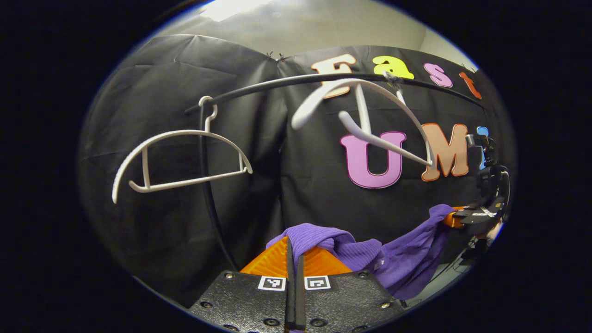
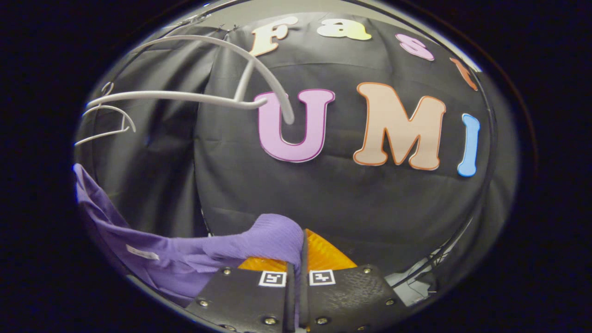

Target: Grasp the clothes on the hanger with both hands and then place them into the laundry hamper below.

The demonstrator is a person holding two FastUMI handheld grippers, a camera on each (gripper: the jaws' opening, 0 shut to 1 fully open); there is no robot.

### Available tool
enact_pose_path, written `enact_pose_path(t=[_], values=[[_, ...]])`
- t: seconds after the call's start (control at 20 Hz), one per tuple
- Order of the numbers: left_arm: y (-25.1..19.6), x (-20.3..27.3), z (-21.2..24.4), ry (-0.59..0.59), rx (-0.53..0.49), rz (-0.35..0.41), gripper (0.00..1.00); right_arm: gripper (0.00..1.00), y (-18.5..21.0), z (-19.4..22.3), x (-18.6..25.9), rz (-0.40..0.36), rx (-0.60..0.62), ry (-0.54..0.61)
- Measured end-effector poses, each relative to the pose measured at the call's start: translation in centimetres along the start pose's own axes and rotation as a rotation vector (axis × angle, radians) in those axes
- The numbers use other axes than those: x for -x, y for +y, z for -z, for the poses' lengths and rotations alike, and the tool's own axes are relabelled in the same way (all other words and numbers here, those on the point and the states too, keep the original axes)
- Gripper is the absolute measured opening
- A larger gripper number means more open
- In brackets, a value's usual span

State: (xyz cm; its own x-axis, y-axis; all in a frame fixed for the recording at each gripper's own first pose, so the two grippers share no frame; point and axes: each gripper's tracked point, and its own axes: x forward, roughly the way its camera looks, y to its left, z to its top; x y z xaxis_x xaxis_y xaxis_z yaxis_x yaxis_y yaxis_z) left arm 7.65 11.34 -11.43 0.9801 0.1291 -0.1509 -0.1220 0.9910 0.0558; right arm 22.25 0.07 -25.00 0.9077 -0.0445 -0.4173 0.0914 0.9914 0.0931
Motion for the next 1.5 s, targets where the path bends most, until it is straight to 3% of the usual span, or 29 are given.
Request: enact_pose_path(t=[0.45,0.8,1.2,1.5], values=[[-6.3,-2.3,6.0,0.099,-0.033,0.179,0.0,0.04,3.7,2.9,3.9,-0.056,-0.061,0.048],[-13.2,-4.3,9.6,0.231,0.025,0.334,0.01,0.04,7.0,6.6,5.4,-0.112,-0.06,0.132],[-15.3,-3.8,16.7,0.428,0.125,0.383,0.03,0.04,7.7,12.4,6.3,-0.124,-0.063,0.28],[-15.4,-3.6,20.7,0.565,0.16,0.364,0.01,0.05,8.2,16.3,6.4,-0.116,-0.061,0.395]])
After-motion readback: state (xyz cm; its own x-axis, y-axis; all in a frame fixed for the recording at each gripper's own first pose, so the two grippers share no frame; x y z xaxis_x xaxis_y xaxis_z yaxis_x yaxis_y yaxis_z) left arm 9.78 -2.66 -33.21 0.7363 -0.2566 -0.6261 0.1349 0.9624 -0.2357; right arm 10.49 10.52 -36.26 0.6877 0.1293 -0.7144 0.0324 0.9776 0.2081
